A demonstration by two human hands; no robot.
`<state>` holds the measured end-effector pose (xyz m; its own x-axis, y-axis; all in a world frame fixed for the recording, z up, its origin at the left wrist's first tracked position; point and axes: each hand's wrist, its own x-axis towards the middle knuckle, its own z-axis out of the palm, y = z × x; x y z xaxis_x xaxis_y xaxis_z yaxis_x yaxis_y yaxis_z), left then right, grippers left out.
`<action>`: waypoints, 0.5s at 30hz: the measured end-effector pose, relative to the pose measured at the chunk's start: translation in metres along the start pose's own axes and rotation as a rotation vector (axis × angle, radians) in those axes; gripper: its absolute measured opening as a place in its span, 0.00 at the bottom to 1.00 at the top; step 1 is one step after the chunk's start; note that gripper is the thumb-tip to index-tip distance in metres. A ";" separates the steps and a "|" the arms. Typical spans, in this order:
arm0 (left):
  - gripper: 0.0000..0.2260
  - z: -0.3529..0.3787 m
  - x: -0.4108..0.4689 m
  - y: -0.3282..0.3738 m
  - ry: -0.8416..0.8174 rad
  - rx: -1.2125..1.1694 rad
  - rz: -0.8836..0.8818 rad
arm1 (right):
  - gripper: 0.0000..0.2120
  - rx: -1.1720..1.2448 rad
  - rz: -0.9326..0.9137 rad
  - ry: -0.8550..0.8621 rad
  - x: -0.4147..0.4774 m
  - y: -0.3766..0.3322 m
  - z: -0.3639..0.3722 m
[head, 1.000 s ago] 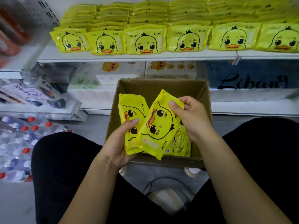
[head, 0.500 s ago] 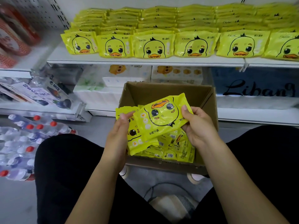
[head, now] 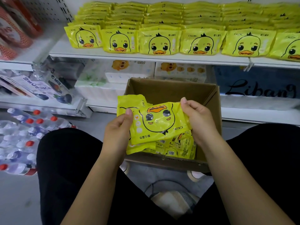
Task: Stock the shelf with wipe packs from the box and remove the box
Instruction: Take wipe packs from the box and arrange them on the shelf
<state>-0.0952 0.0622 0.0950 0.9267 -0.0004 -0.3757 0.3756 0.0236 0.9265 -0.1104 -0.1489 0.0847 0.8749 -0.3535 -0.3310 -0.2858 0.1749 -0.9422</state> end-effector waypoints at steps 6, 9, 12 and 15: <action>0.24 0.007 0.000 -0.003 0.178 -0.043 0.124 | 0.14 0.152 0.025 0.117 -0.003 -0.001 0.015; 0.27 0.008 0.001 -0.007 0.245 0.018 0.242 | 0.09 0.166 -0.016 0.180 -0.007 0.000 0.018; 0.25 0.009 0.001 -0.005 0.306 0.047 0.268 | 0.09 0.180 -0.027 0.217 -0.008 -0.003 0.023; 0.29 0.005 0.009 -0.005 0.240 -0.005 0.179 | 0.06 0.207 0.049 0.201 -0.003 -0.005 0.021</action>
<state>-0.0886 0.0570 0.0870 0.9497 0.2400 -0.2013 0.2058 0.0066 0.9786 -0.1037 -0.1292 0.0913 0.7613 -0.5111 -0.3989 -0.2219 0.3726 -0.9010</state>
